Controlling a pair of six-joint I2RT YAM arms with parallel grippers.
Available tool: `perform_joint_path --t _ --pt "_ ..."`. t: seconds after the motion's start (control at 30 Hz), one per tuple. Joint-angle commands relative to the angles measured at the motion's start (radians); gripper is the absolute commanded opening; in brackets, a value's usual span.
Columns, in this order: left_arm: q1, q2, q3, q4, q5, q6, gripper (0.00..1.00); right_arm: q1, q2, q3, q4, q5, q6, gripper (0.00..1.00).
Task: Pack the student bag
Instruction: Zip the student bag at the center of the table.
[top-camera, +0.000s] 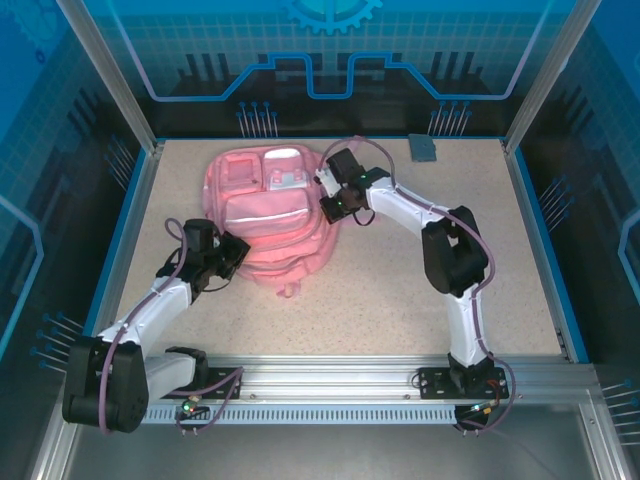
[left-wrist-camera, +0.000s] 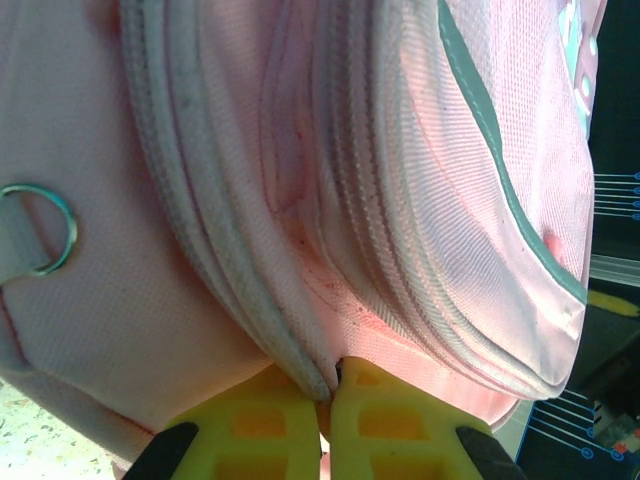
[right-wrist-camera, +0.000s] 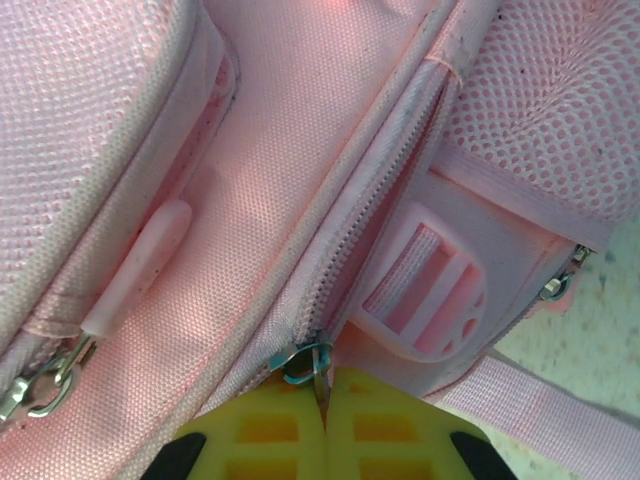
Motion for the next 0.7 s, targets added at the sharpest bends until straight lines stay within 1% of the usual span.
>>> perform_joint_path --t 0.0,0.07,0.17,0.23,0.33,0.5,0.67 --pt "0.02 -0.006 -0.024 -0.106 -0.04 0.067 0.04 -0.061 0.015 0.077 0.012 0.071 -0.068 0.0" --pt "0.02 -0.01 -0.015 -0.115 -0.035 0.077 0.04 -0.06 -0.004 0.061 0.007 0.04 -0.069 0.0" --pt "0.021 -0.018 0.012 -0.149 -0.032 0.099 0.08 -0.056 -0.069 -0.016 0.016 -0.013 -0.054 0.0" --pt "0.021 -0.033 0.032 -0.178 -0.041 0.117 0.15 -0.053 -0.134 -0.1 0.029 -0.059 -0.045 0.0" --pt "0.022 -0.058 0.07 -0.243 -0.063 0.145 0.31 -0.048 -0.232 -0.228 0.059 -0.141 -0.024 0.0" --pt "0.02 -0.099 0.102 -0.306 -0.072 0.151 0.47 -0.017 -0.35 -0.39 0.12 -0.28 0.011 0.0" --pt "0.016 -0.139 0.066 -0.28 -0.021 0.087 0.52 0.032 -0.358 -0.407 0.12 -0.322 0.008 0.0"
